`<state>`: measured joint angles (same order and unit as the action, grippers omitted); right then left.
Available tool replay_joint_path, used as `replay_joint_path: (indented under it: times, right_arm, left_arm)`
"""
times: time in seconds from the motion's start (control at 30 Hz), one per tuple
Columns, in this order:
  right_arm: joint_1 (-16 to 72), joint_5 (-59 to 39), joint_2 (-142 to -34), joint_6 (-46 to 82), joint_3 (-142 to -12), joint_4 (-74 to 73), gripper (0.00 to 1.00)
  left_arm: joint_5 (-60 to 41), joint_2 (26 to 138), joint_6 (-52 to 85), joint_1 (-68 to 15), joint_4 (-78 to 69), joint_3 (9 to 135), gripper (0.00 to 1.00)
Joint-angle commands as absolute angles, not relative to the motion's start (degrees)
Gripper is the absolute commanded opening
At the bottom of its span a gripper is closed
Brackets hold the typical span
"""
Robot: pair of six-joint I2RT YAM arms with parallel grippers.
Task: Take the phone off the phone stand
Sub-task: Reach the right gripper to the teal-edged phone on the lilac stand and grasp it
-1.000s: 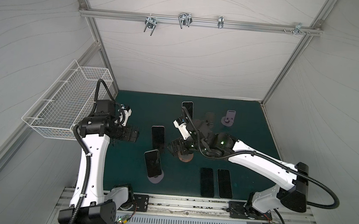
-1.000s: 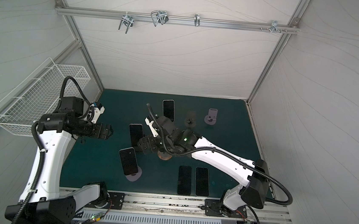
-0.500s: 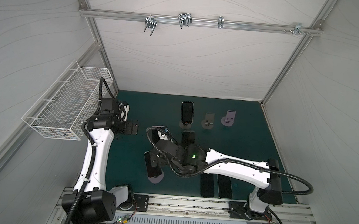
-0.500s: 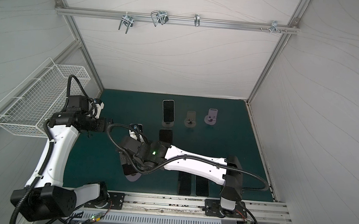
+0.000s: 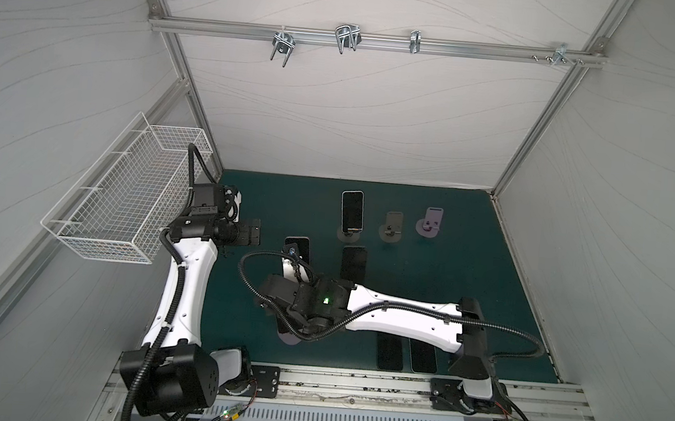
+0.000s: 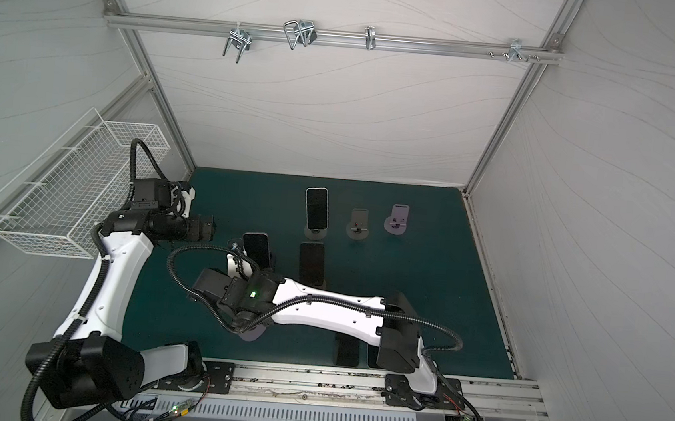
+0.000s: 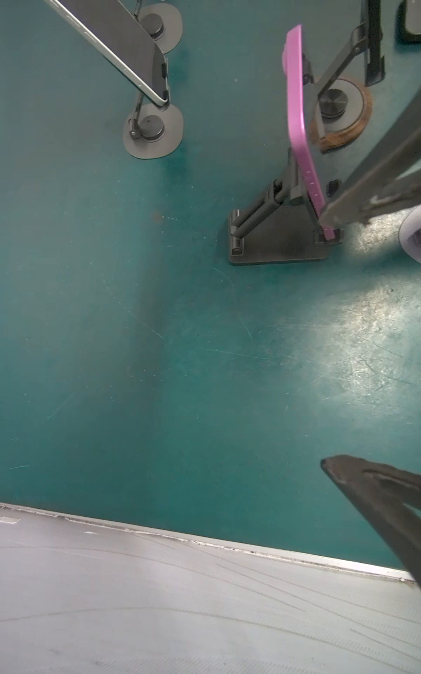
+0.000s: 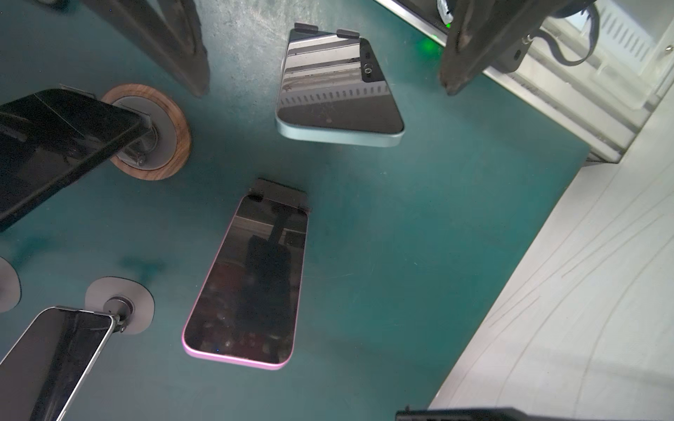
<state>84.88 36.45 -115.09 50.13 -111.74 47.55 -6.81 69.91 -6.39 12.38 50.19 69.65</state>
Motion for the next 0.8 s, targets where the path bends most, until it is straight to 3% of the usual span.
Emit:
replay_joint_path:
  times: [0.0,0.77]
  right_arm:
    - [85.46,39.71,-117.29,54.86,-114.97,52.37,0.99]
    - [85.03,38.47,-130.03,57.73,-129.92,62.15,0.99]
  left_arm:
    - [-6.53,70.29,-6.48,12.6,47.82,69.96,1.0]
    - [-9.24,68.13,-5.59,12.66,48.99,71.02,1.0]
